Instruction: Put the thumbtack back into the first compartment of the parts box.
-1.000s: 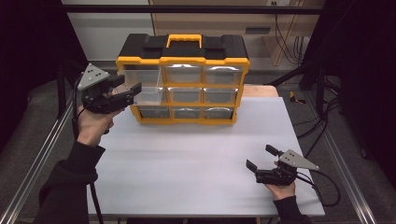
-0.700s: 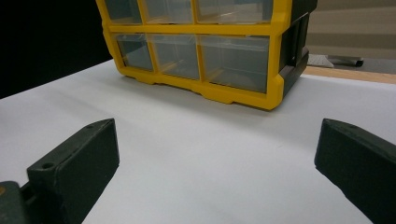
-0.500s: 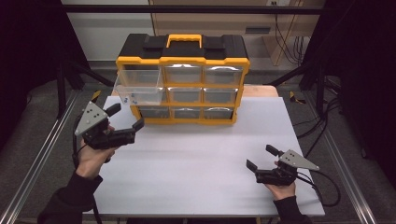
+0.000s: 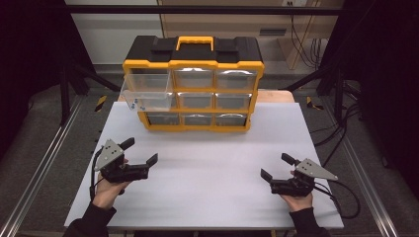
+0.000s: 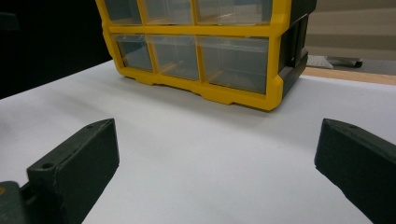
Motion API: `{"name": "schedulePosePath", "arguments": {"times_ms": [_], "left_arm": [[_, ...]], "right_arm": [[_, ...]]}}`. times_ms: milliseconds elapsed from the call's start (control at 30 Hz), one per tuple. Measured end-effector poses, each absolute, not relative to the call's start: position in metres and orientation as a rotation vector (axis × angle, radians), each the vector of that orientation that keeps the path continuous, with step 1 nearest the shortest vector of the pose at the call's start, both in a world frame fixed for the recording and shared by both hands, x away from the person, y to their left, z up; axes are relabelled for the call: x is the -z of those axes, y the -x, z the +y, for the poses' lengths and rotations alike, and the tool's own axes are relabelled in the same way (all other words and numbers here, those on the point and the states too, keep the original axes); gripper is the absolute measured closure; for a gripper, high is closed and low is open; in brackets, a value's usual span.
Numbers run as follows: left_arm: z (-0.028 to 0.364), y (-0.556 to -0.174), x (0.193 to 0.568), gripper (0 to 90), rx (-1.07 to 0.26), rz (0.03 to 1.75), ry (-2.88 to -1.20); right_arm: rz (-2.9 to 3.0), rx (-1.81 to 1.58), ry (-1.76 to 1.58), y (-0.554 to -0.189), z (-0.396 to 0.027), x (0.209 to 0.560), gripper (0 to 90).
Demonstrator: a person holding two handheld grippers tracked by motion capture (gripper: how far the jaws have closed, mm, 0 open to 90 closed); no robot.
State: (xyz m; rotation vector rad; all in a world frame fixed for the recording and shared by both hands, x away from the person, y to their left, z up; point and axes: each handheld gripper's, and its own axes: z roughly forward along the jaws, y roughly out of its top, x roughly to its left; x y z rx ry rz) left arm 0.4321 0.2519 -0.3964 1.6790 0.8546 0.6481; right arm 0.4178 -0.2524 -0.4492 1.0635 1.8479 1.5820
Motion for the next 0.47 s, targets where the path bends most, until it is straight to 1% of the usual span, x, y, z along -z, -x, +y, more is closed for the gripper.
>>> {"name": "schedulePosePath", "arguments": {"times_ms": [233, 467], "left_arm": [[0.259, -0.429, 0.417, 2.1, -0.646, 0.877, -1.679], [0.261, -0.425, 0.429, 2.0, -0.644, 0.862, -1.695]], "right_arm": [[1.854, -1.582, -1.066, -0.418, -0.252, 0.450, 0.7], [1.857, -1.575, -1.069, -0.417, -0.253, 0.449, 0.7]]}}
